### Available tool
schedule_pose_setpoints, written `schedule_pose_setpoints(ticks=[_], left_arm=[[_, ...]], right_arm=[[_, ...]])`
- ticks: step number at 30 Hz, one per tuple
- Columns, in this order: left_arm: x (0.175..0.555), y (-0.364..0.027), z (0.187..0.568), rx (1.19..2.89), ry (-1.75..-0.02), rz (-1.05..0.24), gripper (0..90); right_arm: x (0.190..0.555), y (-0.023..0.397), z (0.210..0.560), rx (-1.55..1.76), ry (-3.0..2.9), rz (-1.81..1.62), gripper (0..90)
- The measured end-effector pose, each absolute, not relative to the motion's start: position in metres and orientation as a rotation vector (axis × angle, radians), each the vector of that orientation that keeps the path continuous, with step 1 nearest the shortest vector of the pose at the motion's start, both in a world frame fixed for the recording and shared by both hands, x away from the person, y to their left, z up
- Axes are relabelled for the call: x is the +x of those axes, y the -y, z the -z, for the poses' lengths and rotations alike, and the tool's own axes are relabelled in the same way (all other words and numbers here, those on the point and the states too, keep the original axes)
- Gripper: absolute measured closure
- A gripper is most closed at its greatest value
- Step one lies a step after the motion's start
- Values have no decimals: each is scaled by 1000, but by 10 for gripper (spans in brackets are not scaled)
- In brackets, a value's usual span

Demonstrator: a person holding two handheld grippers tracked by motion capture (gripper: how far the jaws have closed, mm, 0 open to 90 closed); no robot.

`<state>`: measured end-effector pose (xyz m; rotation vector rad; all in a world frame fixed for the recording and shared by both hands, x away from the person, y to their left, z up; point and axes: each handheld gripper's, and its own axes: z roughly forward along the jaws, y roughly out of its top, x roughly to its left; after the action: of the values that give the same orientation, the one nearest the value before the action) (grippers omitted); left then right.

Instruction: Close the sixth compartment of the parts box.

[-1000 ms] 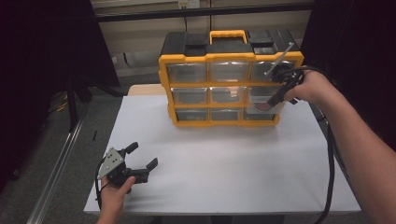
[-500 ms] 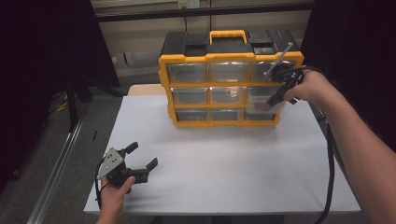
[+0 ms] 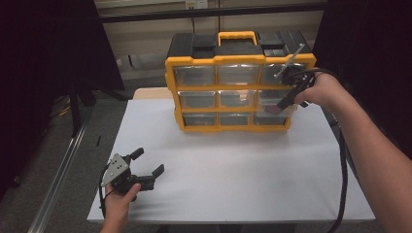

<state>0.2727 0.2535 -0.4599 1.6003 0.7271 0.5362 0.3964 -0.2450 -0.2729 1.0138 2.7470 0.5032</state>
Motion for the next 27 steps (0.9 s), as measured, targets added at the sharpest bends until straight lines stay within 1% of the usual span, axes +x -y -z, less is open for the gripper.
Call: schedule_pose_setpoints(ticks=[8, 12, 27], left_arm=[[273, -253, 460, 1596, -732, -535, 26], [273, -255, 460, 1620, -714, -543, 26], [273, -254, 460, 1602, -722, -530, 26]], right_arm=[[399, 245, 275, 999, -2745, -484, 900], [399, 246, 274, 1014, -2729, -486, 900], [402, 246, 273, 1007, -2716, -484, 900]])
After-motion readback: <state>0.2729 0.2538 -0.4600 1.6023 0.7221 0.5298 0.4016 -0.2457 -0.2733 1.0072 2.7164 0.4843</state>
